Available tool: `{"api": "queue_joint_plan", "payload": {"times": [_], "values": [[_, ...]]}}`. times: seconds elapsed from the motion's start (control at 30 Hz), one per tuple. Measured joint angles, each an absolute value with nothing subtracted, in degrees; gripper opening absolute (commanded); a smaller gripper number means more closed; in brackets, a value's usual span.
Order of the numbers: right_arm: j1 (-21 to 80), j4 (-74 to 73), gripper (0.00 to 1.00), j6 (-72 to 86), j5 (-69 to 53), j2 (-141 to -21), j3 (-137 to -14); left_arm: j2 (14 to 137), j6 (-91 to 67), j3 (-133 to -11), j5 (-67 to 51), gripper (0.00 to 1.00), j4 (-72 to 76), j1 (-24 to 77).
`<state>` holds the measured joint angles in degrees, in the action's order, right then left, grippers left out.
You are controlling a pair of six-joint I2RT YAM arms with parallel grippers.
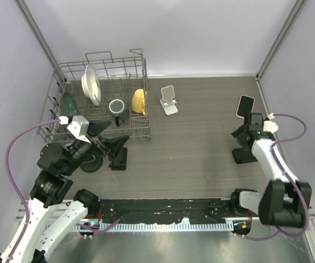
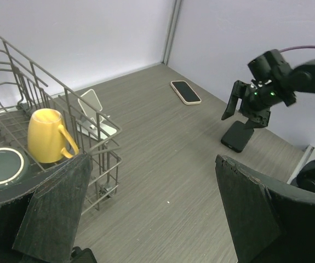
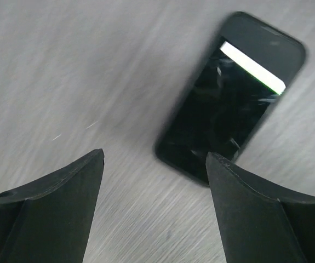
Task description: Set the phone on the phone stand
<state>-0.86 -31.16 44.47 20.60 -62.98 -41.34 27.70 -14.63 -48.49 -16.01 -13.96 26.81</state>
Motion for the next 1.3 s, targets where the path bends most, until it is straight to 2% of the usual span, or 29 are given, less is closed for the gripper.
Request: {"api": "queue_joint_plan", "payload": {"times": [0.1, 0.2, 0.33, 0.57, 0.77, 1.1, 1.3], "values": [[-8.9, -35.2, 0.88, 45.0, 19.1, -71.7, -44.9, 27.8, -14.5, -48.5, -15.2, 1.0, -14.0, 28.7], [-13.5, -36.6, 0.9, 45.3, 17.5, -75.4, -46.2, 28.0, -14.4, -48.5, -14.2, 1.0, -14.0, 31.1], [-19.5, -36.2, 0.91, 46.0, 14.6, -75.2, -45.2, 28.6, -14.2, -48.5, -13.3, 1.0, -14.1, 34.6], [-27.7, -30.8, 0.91, 46.3, 11.4, -68.9, -34.7, 30.3, -13.0, -48.5, -11.0, 1.0, -15.1, 39.4], [-29.0, -24.1, 0.91, 46.5, 9.7, -70.2, -32.7, 30.9, -12.2, -48.5, -9.5, 1.0, -16.2, 42.0], [-28.7, -22.4, 0.91, 45.2, 9.7, -83.1, -42.7, 30.9, -11.5, -48.5, -8.5, 1.0, -16.7, 42.3], [-24.4, -29.2, 0.91, 43.9, 14.4, -90.7, -50.4, 31.0, -11.5, -48.5, -8.5, 1.0, -17.0, 42.3]]}}
